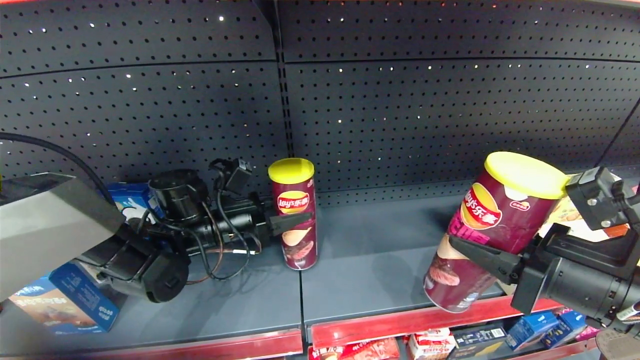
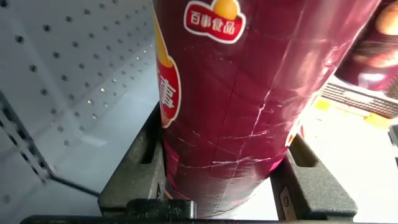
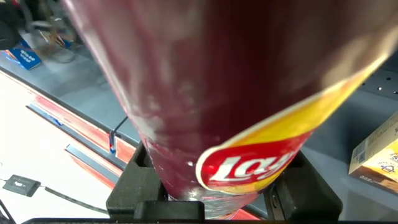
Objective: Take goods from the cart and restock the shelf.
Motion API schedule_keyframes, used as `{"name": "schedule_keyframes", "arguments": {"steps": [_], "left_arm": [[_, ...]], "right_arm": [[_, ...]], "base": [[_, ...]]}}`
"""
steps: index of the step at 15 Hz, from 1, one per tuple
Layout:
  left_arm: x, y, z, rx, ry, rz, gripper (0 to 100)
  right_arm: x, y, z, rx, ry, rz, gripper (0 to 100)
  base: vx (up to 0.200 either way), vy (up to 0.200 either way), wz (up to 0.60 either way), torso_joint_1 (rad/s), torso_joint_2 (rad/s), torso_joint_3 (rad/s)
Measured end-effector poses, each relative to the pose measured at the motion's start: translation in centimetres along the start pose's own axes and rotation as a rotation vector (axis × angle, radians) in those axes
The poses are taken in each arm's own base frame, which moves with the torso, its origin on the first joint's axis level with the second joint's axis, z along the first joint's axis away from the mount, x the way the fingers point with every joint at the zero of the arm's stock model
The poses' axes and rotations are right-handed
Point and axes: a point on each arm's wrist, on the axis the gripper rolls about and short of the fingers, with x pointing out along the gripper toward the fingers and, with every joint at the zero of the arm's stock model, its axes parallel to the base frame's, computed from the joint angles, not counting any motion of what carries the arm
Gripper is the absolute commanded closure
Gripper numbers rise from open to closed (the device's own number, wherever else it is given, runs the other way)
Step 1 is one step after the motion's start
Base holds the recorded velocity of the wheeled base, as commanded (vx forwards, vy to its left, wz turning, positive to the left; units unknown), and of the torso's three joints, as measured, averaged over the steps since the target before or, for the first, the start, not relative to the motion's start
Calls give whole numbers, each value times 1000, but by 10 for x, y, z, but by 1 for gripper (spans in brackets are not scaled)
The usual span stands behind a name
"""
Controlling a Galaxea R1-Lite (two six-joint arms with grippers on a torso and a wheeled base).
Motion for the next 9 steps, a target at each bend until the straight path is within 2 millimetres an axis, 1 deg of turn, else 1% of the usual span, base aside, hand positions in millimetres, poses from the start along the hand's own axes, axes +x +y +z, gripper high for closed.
{"name": "schedule_keyframes", "arguments": {"steps": [2, 4, 6, 9], "left_arm": [[-8, -16, 0, -8, 7, 21, 100], [-11, -33, 4, 17, -16, 38, 100], [-15, -47, 1, 16, -15, 23, 100], [-20, -61, -1, 2, -3, 7, 100]], "right_arm": [[0, 0, 0, 0, -1, 0, 100], [-2, 0, 1, -2, -8, -2, 100], [-4, 0, 2, -3, -13, -4, 100], [-8, 0, 1, -4, -14, -8, 100]], "base": [[0, 0, 0, 0, 0, 0], [0, 0, 0, 0, 0, 0], [0, 0, 0, 0, 0, 0], [0, 0, 0, 0, 0, 0]]}}
